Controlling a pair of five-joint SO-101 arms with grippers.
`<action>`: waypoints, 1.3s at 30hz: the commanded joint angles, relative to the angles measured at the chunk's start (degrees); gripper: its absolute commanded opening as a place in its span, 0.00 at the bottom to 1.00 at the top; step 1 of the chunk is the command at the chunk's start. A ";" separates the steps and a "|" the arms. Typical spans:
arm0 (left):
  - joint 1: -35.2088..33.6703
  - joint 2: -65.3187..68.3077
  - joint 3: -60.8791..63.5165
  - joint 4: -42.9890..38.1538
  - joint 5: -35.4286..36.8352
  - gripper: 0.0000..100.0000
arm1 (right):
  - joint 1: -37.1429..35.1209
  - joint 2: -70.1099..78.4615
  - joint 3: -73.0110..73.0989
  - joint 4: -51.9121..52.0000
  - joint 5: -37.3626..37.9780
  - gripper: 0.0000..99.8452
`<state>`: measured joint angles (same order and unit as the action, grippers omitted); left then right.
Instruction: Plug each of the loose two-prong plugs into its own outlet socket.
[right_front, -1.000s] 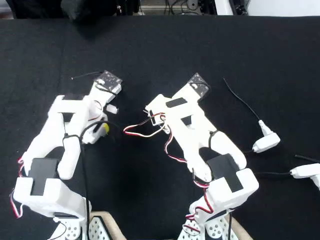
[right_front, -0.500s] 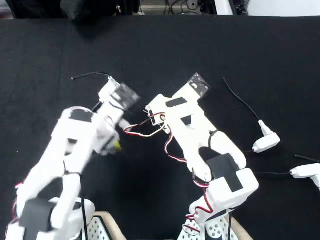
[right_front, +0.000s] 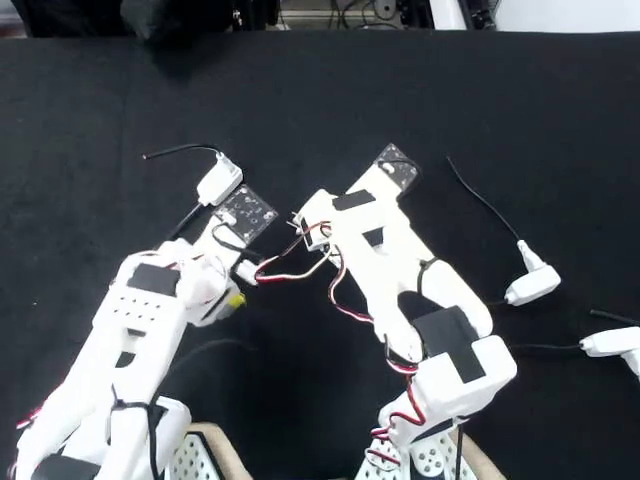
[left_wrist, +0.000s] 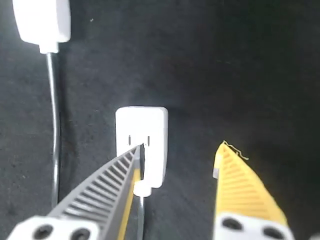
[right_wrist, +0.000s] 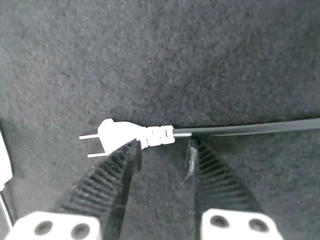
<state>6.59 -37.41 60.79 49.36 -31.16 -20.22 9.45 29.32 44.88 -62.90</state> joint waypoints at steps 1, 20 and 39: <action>-2.95 3.78 0.57 -6.51 0.53 0.24 | 1.85 0.04 -0.84 1.41 0.35 0.17; -5.41 29.01 -16.57 -1.76 -7.38 0.23 | 1.85 0.13 -0.84 1.32 0.44 0.17; -7.43 28.31 -22.37 1.93 -9.93 0.21 | 1.85 0.04 -0.84 1.41 0.44 0.17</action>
<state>-0.26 -8.13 41.54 51.56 -40.40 -19.87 9.54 29.32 45.05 -62.81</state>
